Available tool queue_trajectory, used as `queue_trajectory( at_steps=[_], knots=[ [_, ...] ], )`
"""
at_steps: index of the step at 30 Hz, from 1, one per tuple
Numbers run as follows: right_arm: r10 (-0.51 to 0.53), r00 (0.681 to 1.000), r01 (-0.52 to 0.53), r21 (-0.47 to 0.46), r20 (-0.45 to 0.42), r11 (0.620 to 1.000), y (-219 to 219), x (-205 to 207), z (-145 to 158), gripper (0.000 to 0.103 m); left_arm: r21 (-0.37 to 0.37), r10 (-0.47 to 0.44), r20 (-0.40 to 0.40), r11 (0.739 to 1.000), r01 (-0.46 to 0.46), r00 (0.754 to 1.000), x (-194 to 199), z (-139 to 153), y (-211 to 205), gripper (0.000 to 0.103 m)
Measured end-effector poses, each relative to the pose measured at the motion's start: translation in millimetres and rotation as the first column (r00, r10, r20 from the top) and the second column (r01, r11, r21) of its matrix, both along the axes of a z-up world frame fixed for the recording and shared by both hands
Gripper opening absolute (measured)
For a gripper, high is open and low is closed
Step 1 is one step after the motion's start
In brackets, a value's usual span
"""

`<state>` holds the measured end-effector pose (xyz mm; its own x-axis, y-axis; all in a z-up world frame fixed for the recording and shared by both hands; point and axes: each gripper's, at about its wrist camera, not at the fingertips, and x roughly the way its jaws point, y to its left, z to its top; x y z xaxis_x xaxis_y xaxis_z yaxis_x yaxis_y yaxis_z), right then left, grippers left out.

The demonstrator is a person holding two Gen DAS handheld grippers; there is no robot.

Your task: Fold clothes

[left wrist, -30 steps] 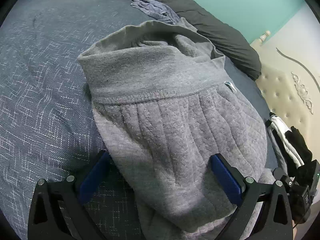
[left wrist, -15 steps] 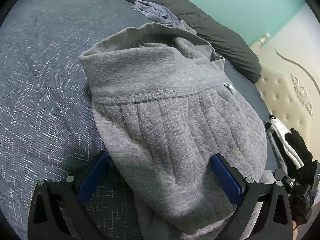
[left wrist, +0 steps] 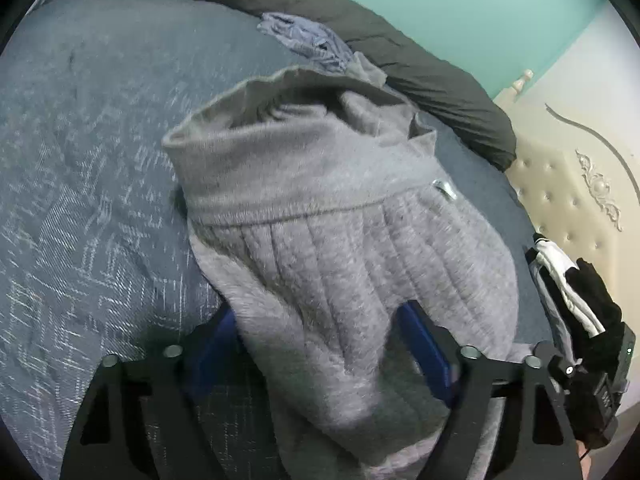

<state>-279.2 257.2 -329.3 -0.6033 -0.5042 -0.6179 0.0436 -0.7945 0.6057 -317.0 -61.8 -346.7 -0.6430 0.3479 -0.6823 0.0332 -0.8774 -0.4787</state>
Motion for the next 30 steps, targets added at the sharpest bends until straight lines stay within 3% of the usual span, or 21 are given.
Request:
queue_trajectory(
  at_steps=[4,10,14,17,24,30],
  knots=[
    [-0.002,1.0,0.002,-0.002,0.001,1.0,1,0,0,0.093,-0.028,0.005,-0.031,1.0,-0.005,0.999,0,12,-3,0.067],
    [-0.005,1.0,0.005,-0.005,0.003,1.0,2,0,-1,0.093,-0.045,-0.01,-0.067,0.999,0.007,0.998,10,23,-5,0.064],
    [-0.005,1.0,0.005,-0.005,0.002,1.0,2,0,0,0.093,-0.038,-0.035,-0.051,0.999,0.033,0.998,-4,19,-4,0.026],
    [-0.004,1.0,0.004,-0.004,0.002,1.0,2,0,0,0.093,-0.024,-0.041,-0.047,0.999,0.039,0.998,1,14,-8,0.013],
    [-0.001,1.0,0.001,-0.001,0.0,1.0,-1,1,2,0.093,-0.069,-0.025,-0.117,0.997,0.017,0.993,19,32,-19,0.009],
    [0.011,1.0,-0.011,-0.001,-0.017,1.0,-9,3,10,0.093,-0.065,0.076,-0.138,0.994,-0.086,0.987,55,45,-72,0.008]
  ],
)
